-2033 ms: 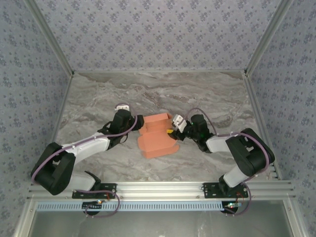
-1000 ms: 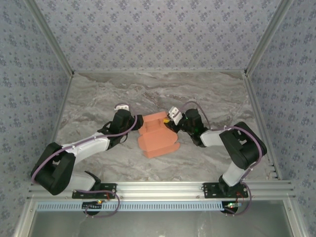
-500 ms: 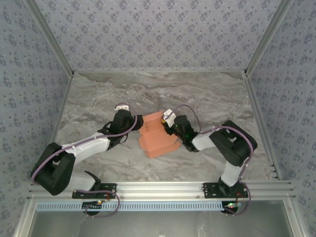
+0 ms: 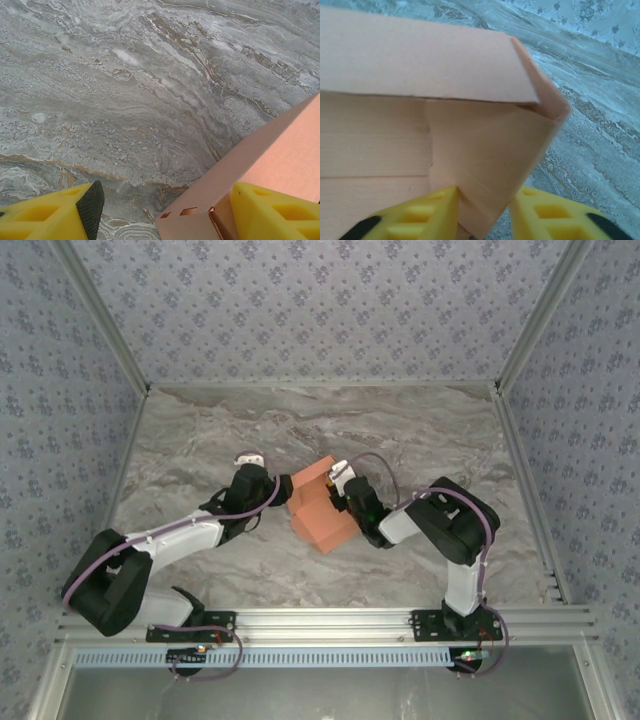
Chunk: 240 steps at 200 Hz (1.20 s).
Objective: Fold the paper box
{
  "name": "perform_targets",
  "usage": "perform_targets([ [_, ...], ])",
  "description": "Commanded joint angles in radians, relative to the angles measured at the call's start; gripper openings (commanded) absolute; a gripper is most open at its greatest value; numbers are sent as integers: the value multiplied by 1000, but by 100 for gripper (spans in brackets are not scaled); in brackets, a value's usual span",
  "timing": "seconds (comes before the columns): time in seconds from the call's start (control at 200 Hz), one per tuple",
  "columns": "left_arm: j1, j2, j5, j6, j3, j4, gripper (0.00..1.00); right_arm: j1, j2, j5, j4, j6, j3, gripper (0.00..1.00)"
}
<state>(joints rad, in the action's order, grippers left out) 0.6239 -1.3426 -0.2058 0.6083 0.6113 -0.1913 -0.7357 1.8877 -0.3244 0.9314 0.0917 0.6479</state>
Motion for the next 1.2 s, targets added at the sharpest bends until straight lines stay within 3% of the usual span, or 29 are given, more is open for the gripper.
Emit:
perform_targets([
  [0.0,8,-7,14,-13,-36,76,69,4,-13,39,42,6,6,46],
  [0.19,8,-8,19,-46,-29,79,67,36,-58,138,-35,39,20,45],
  [0.33,8,-10,27,-70,-28,78,67,36,-61,72,-77,29,42,44],
  [0.485,8,-18,57,-101,-24,77,66,57,-77,97,-150,17,63,57],
  [0.625,8,-28,77,-134,-8,90,66,79,-84,206,-339,32,166,59],
  [0.725,7,-39,76,-151,0,91,66,78,-59,256,-422,55,222,53],
  [0.765,8,-41,75,-155,2,91,66,76,-56,271,-417,58,222,41],
  [0.844,6,-46,70,-163,6,91,66,78,-51,299,-385,50,204,27],
  [1.194,-2,-47,98,-174,18,85,66,21,-32,176,-239,3,107,24],
])
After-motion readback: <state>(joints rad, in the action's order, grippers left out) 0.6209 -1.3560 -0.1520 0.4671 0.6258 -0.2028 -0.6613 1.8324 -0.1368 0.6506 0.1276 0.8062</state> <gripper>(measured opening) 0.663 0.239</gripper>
